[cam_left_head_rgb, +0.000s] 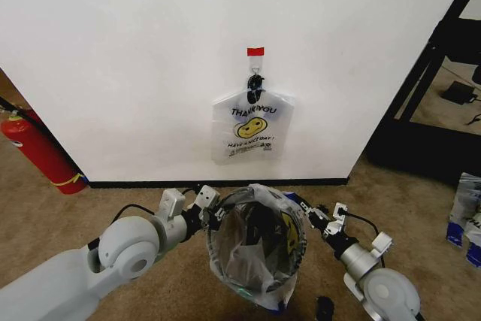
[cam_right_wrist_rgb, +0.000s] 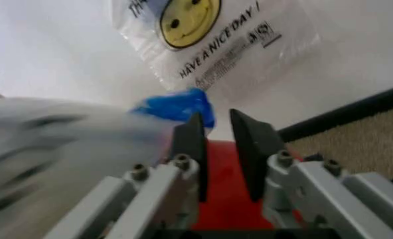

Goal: Pick up the garbage bag from the wall and place it over the trash bin.

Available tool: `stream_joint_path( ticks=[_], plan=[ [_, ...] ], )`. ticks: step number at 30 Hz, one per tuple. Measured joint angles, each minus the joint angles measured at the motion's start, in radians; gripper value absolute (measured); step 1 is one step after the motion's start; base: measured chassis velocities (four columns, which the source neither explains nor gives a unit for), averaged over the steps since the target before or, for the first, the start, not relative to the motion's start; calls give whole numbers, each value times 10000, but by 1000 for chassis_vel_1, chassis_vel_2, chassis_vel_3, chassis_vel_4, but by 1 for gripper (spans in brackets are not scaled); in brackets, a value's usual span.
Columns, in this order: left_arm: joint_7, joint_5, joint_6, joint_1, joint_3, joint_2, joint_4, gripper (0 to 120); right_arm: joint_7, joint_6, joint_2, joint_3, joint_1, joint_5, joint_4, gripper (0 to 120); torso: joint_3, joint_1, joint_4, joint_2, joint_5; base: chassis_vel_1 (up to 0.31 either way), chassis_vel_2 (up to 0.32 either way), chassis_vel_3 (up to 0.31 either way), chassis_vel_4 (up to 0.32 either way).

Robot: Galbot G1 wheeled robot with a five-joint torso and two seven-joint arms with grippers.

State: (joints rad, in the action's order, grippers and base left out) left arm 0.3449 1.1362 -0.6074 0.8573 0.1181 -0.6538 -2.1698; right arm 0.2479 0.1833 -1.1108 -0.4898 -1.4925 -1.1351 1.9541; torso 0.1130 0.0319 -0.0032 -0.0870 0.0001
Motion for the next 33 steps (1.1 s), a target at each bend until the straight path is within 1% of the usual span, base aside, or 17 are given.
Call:
stream_joint_path(
  ticks=[1, 3, 4, 5, 6, 8, 9, 10, 12, 13, 15, 17, 19, 21, 22, 28, 33],
  plan=[
    [0, 0, 0, 0, 0, 0, 0, 0, 0, 0, 0, 0, 0, 0, 0, 16, 0, 0, 0, 0, 0, 0, 0, 0, 0],
    [593, 475, -222, -110, -9, -186, 224, 0, 134, -96, 59, -75, -105, 112, 70, 23, 0, 1, 0, 0, -2, 0, 0, 0, 0],
    [1025, 784, -397, -191, -33, -294, 389, 0, 206, -180, 98, -133, -170, 197, 116, 30, 0, 0, -1, 0, -2, 0, 0, 0, 0],
    [1169, 879, -447, -213, -41, -328, 435, 0, 214, -204, 106, -148, -186, 222, 126, 32, 0, 0, -1, 0, 0, 0, 0, 0, 0],
    [1818, 1268, -659, -294, -75, -443, 608, 0, 273, -273, 131, -214, -268, 348, 178, 38, 0, 0, 0, 0, 0, 0, 0, 0, 0],
    [2489, 1611, -823, -357, -115, -561, 802, 0, 467, -377, 161, -254, -406, 635, 232, 45, 0, 1, 2, 0, -1, 0, 0, 0, 0],
    [2489, 1611, -823, -357, -115, -561, 802, 0, 467, -377, 161, -254, -406, 635, 232, 45, 0, 1, 2, 0, -1, 0, 0, 0, 0],
    [2826, 1726, -882, -387, -150, -635, 930, 0, 676, -473, 183, -253, -545, 883, 281, 50, 0, 1, 2, 0, -1, 0, 0, 0, 0],
    [3029, 1796, -916, -402, -185, -685, 1023, 0, 863, -536, 199, -243, -686, 1087, 335, 53, 0, 1, 1, 0, -1, 0, 0, 0, 0],
    [3118, 1831, -932, -407, -202, -706, 1060, 0, 911, -550, 202, -237, -722, 1143, 347, 58, 0, 0, 1, 0, -1, 0, 0, 0, 0],
    [3836, 2314, -1093, -435, -446, -937, 1278, 0, 1587, -740, 203, 40, -1319, 1945, 448, 72, 0, 0, 1, 0, -1, 0, 0, 0, 0],
    [3940, 2427, -1117, -437, -506, -989, 1293, 0, 1714, -782, 194, 140, -1438, 2151, 432, 74, 0, 0, 0, 0, -2, 0, 0, 0, 0],
    [4029, 2544, -1137, -438, -582, -1047, 1292, 0, 1964, -889, 161, 341, -1614, 2553, 346, 82, 0, 0, -1, 0, -2, 0, 0, 0, 0],
    [4074, 2807, -1157, -440, -764, -1080, 1126, 0, 2531, -1227, 67, 920, -1869, 3802, -35, 92, 0, 0, -1, 0, -2, 0, 0, 0, 0],
    [4064, 2842, -1158, -438, -794, -1054, 1067, 0, 2576, -1313, 50, 1051, -1854, 4037, -164, 97, 0, 0, 0, 0, -2, 0, 0, 0, 0],
    [3972, 2932, -1176, -331, -884, -927, 759, 0, 2511, -1452, -74, 1313, -1506, 4297, -480, 100, 0, 0, 3, 0, -2, 0, 0, 0, 0],
    [3943, 2939, -1189, -289, -890, -894, 591, 0, 2461, -1467, -105, 1341, -1344, 4285, -549, 91, 0, 0, 1, 0, -2, 0, 0, 0, 0]
  ],
)
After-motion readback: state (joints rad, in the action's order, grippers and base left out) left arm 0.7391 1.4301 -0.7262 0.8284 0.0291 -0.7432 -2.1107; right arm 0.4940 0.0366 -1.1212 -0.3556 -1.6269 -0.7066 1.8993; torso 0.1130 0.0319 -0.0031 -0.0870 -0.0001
